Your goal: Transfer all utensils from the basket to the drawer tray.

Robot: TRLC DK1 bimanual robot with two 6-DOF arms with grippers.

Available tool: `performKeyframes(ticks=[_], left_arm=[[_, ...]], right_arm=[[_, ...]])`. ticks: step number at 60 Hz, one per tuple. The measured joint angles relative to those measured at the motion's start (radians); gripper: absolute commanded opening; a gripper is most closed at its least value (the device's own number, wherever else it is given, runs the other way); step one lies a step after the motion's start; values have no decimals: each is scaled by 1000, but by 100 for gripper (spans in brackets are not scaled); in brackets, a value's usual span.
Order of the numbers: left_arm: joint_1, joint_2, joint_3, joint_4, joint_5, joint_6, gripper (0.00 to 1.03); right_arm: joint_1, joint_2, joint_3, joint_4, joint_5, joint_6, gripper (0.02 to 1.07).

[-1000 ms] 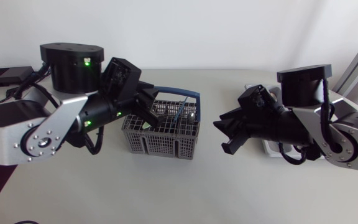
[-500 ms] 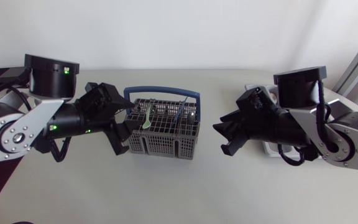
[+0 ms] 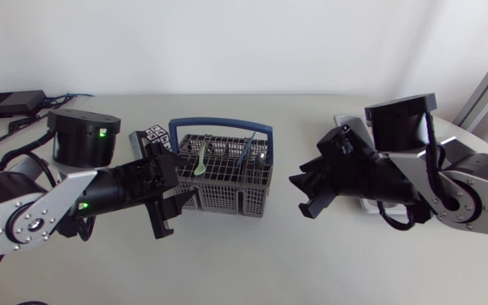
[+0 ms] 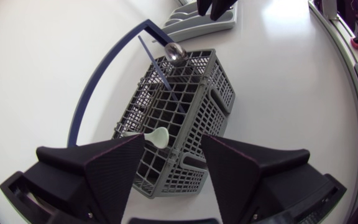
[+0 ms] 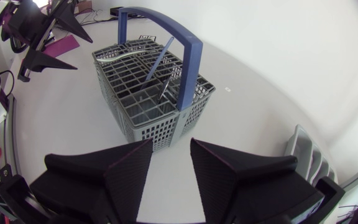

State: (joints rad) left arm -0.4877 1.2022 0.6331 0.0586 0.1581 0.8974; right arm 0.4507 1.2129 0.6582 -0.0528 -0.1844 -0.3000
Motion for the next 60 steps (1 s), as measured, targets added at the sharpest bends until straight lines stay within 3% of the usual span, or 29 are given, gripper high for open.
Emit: performKeyframes(ticks=[22, 27, 42, 49, 60], left_arm=[[0, 69, 48, 22, -18, 5, 50], [0, 88, 58, 31, -32, 5, 42], [-2, 124, 69, 31, -45, 5, 42], [-10, 132, 72, 49, -60, 5, 26], [-18, 160, 75, 73, -74, 12, 24]], right_arm=[[0, 0, 0, -1, 2, 0, 50], [0, 0, 0, -1, 2, 0, 50], [0, 0, 0, -1, 2, 0, 50], [0, 0, 0, -1, 2, 0, 51], [0, -1, 0, -1, 2, 0, 51]])
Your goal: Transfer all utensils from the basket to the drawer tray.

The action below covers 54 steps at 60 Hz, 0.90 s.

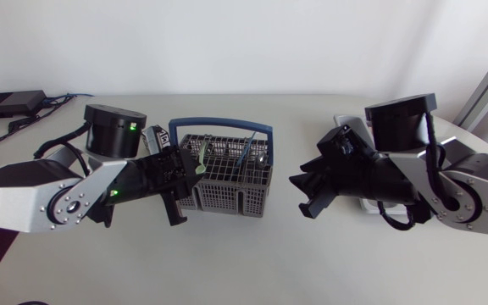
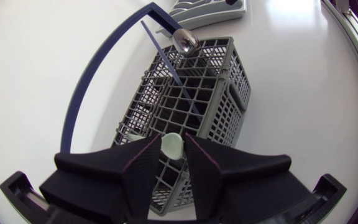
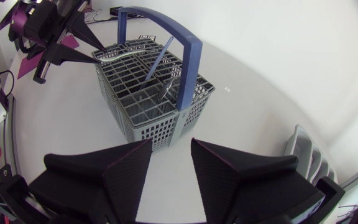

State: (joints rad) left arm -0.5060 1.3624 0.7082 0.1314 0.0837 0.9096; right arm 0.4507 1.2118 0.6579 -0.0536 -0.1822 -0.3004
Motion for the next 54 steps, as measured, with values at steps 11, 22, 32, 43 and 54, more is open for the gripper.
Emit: performKeyframes(ticks=[11, 22, 32, 43, 54], left_arm=[[-2, 21, 0, 2, -18, 5, 21], [-2, 34, 0, 27, -22, 5, 3], [-2, 35, 2, 45, -23, 5, 3], [-14, 0, 32, -46, -33, 5, 3], [-31, -63, 66, -113, -34, 4, 3]], right_arm=[[0, -1, -2, 0, 0, 0, 51], [0, -8, -5, 0, 0, -4, 51], [0, -22, -5, -2, 0, -14, 51], [0, -37, -6, -11, 0, -15, 51], [0, -47, -8, -21, 0, -15, 52]])
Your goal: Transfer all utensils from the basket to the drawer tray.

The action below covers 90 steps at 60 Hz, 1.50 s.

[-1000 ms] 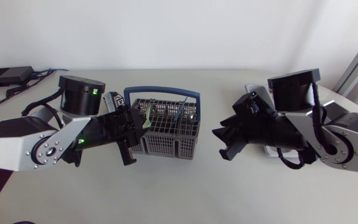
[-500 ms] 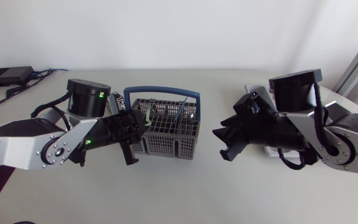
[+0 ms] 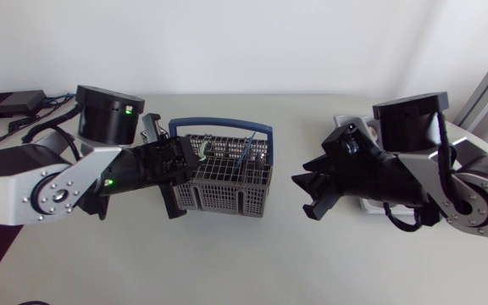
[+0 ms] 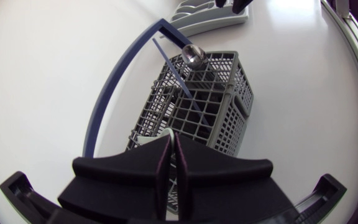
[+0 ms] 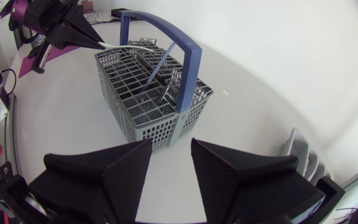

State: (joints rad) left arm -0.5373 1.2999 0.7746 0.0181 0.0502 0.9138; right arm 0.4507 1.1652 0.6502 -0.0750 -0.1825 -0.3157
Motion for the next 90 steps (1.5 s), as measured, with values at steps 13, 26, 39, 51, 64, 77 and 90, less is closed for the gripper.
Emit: performKeyframes(ticks=[13, 26, 39, 51, 64, 77, 90], left_arm=[[-79, -163, 0, -90, -15, -1, 3], [-155, -291, 6, -250, -16, -51, 3], [-215, -302, 26, -357, 115, -108, 3], [-222, -232, 61, -365, 256, -132, 3], [-243, -166, 112, -393, 383, -159, 3], [-250, -123, 175, -425, 438, -181, 3], [-271, -97, 182, -437, 444, -189, 3]], right_arm=[[0, -39, 0, -13, -3, 0, 53], [15, -114, -24, -39, -27, -21, 55], [108, -222, -38, -60, -31, -93, 61], [238, -264, -89, -82, -26, -199, 64], [275, -264, -106, -94, -53, -273, 65], [288, -262, -106, -83, -76, -293, 43], [302, -256, -106, -58, -77, -299, 36]])
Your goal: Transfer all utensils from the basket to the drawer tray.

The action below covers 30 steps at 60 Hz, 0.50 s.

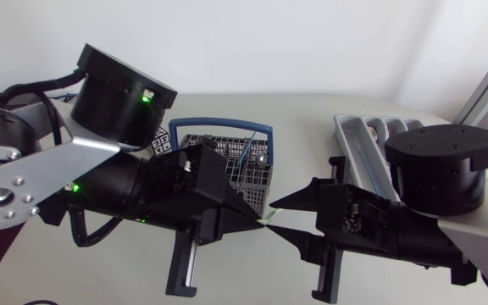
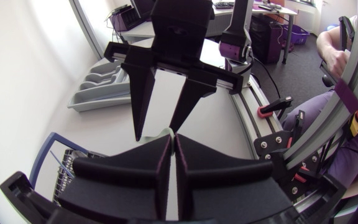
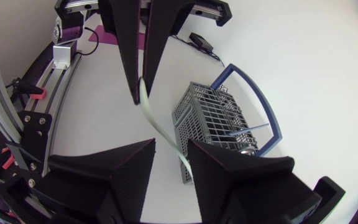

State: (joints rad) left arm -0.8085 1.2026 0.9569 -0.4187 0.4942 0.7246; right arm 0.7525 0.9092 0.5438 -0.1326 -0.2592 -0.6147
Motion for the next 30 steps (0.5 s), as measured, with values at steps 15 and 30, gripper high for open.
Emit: performKeyframes(ticks=[15, 30], left_arm=[[-6, 12, 13, -11, 3, -18, 3], [-6, 16, 25, -10, 3, -40, 34]], right_arm=[[4, 34, 0, 16, 2, 0, 7], [4, 40, 0, 4, -3, -20, 7]])
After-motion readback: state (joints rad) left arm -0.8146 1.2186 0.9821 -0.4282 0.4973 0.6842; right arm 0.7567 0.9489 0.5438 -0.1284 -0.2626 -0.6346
